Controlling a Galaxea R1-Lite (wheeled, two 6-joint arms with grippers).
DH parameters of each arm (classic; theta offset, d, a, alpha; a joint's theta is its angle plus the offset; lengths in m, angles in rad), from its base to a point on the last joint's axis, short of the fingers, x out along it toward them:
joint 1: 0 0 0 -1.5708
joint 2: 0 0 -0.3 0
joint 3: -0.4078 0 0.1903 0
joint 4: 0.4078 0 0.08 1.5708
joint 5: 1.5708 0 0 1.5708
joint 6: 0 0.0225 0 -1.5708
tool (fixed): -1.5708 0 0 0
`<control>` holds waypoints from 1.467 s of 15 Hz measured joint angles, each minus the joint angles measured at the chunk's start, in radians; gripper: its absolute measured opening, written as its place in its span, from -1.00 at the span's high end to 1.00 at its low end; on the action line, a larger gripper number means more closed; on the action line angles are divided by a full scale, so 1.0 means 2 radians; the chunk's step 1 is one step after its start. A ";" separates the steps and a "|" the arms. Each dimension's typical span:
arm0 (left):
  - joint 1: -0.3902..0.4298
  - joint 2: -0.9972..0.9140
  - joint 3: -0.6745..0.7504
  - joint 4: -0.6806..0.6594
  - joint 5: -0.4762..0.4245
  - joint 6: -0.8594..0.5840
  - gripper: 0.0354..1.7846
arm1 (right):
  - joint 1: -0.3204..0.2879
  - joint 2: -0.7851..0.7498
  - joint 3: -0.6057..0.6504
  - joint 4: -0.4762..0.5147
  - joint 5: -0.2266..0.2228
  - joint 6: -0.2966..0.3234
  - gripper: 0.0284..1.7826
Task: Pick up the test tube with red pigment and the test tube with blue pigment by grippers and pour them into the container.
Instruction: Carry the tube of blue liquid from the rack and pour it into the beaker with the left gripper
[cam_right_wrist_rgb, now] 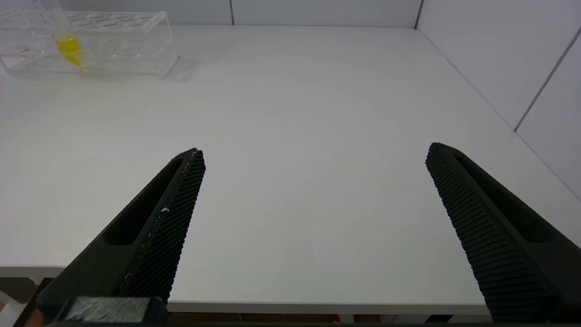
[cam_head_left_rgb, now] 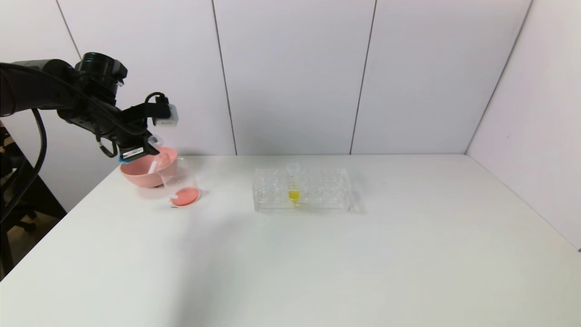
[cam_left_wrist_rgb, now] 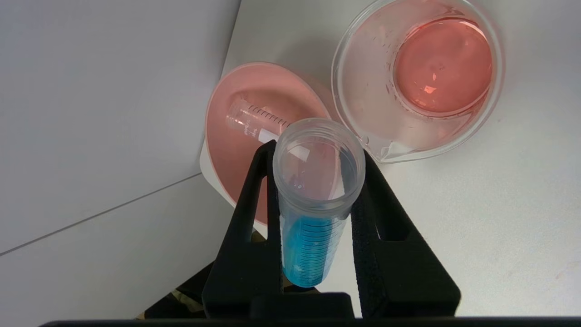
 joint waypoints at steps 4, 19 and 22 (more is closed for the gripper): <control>-0.004 0.002 0.000 0.000 0.019 0.017 0.53 | 0.000 0.000 0.000 0.000 0.000 0.000 -0.99; -0.014 0.002 0.000 -0.001 0.057 0.064 0.53 | 0.000 0.000 0.000 0.000 0.000 0.000 -0.99; -0.015 0.002 0.000 0.000 0.064 0.065 0.53 | 0.000 0.000 0.000 0.000 0.000 0.000 -0.99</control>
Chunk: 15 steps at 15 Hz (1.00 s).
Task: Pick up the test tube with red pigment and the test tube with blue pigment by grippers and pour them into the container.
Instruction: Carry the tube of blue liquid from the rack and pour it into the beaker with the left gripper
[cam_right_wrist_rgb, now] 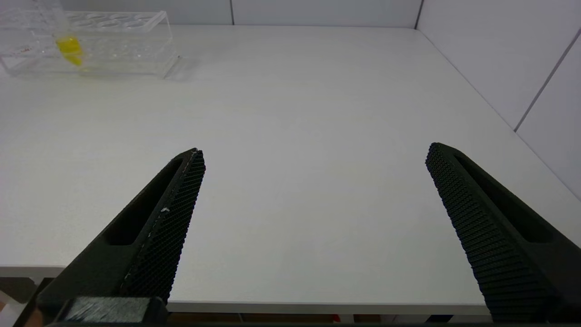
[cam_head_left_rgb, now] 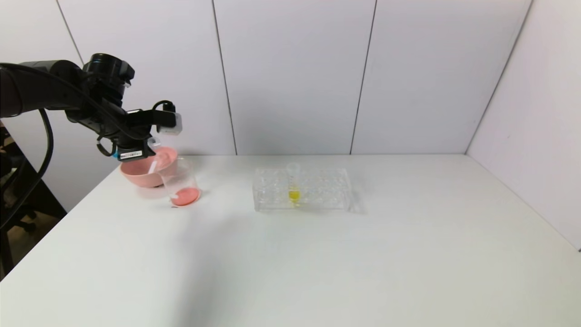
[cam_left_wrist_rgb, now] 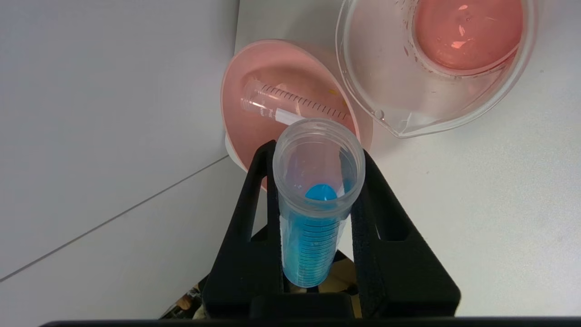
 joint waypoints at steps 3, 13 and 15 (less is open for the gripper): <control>-0.006 0.000 0.000 0.001 0.021 0.006 0.53 | 0.000 0.000 0.000 0.000 0.000 0.000 -0.99; -0.011 0.000 0.000 0.000 0.041 0.039 0.53 | 0.000 0.000 0.000 0.000 0.000 0.000 -0.99; -0.011 0.000 0.000 -0.001 0.042 0.039 0.53 | 0.000 0.000 0.000 0.000 0.000 0.000 -0.99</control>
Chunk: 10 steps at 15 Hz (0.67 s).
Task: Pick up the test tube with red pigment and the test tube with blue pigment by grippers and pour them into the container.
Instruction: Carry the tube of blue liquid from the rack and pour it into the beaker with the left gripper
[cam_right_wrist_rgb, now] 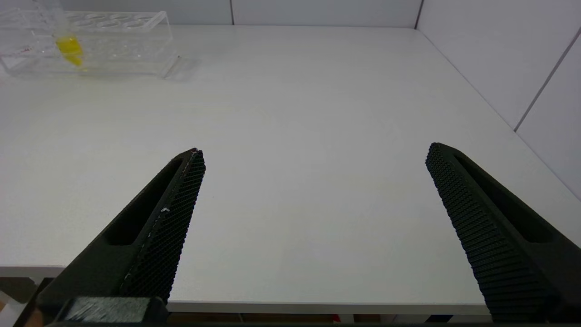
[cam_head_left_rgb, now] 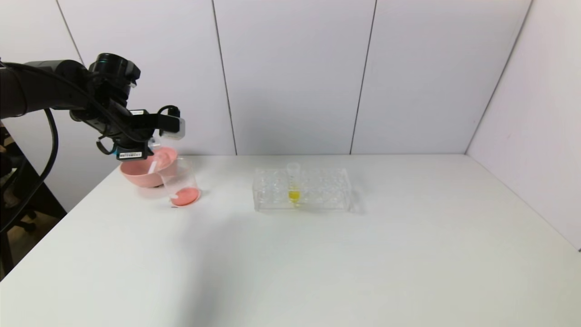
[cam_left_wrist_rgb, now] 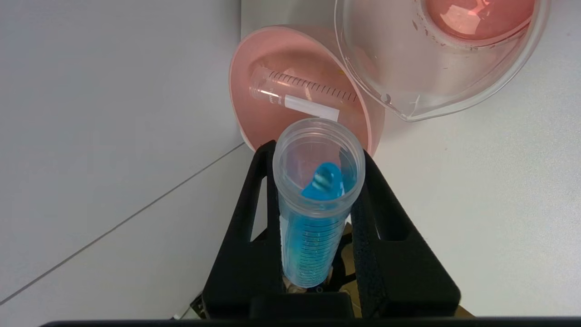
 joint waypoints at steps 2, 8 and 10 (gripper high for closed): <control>0.000 0.000 0.000 0.000 0.000 0.000 0.53 | 0.000 0.000 0.000 0.000 0.000 0.000 -0.99; -0.001 0.000 0.000 0.000 0.001 -0.001 0.53 | 0.000 0.000 0.000 0.000 0.000 0.000 -0.99; -0.001 0.000 0.000 0.000 0.005 -0.001 0.53 | 0.000 0.000 0.000 0.000 0.000 0.000 -0.99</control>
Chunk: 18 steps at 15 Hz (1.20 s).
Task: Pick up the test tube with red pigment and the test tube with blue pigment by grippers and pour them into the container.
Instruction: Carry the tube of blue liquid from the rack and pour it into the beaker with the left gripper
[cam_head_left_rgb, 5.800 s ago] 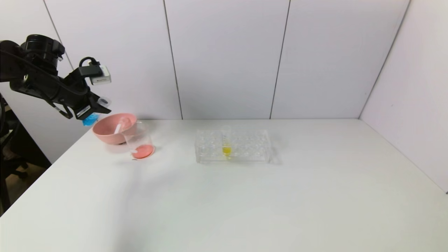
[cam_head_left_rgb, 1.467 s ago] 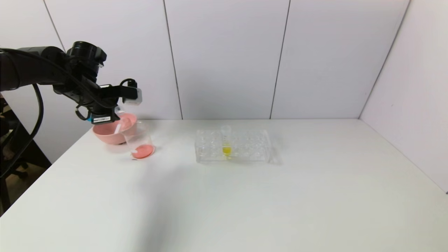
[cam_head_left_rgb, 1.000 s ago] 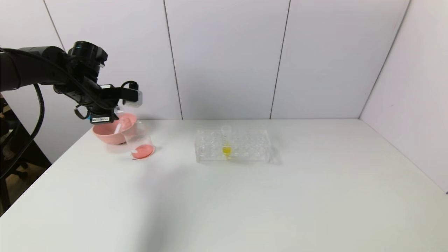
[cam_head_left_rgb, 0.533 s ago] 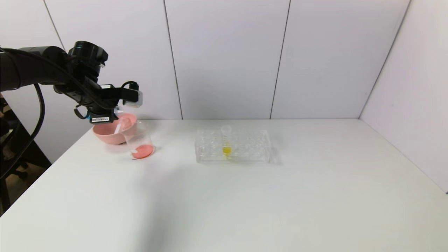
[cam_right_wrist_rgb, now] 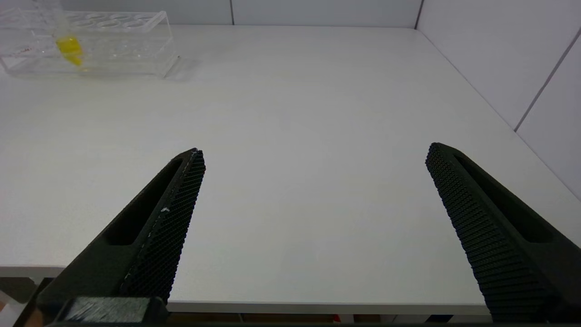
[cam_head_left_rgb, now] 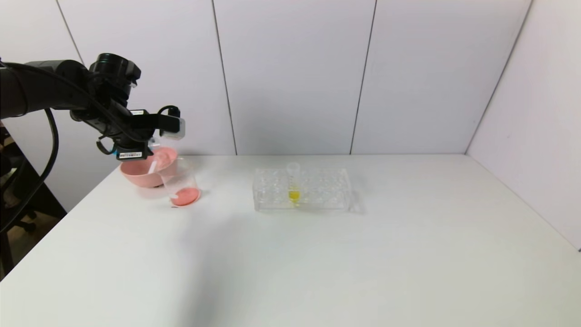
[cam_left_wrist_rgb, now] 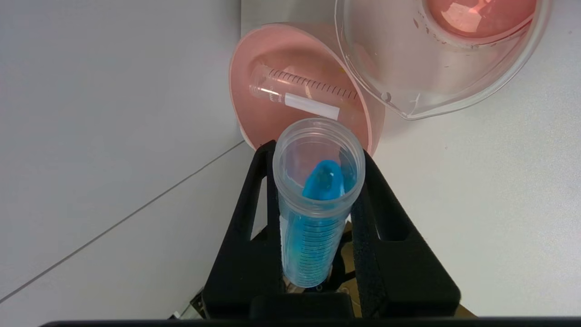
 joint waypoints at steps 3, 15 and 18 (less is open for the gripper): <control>-0.002 0.000 0.000 0.000 0.006 0.000 0.53 | 0.000 0.000 0.000 0.000 0.000 0.000 -0.99; -0.009 0.000 0.000 0.022 0.031 -0.031 0.53 | 0.000 0.000 0.000 0.000 0.000 0.000 -0.99; -0.009 -0.003 0.000 0.048 0.029 -0.032 0.53 | 0.000 0.000 0.000 0.000 0.000 0.000 -0.99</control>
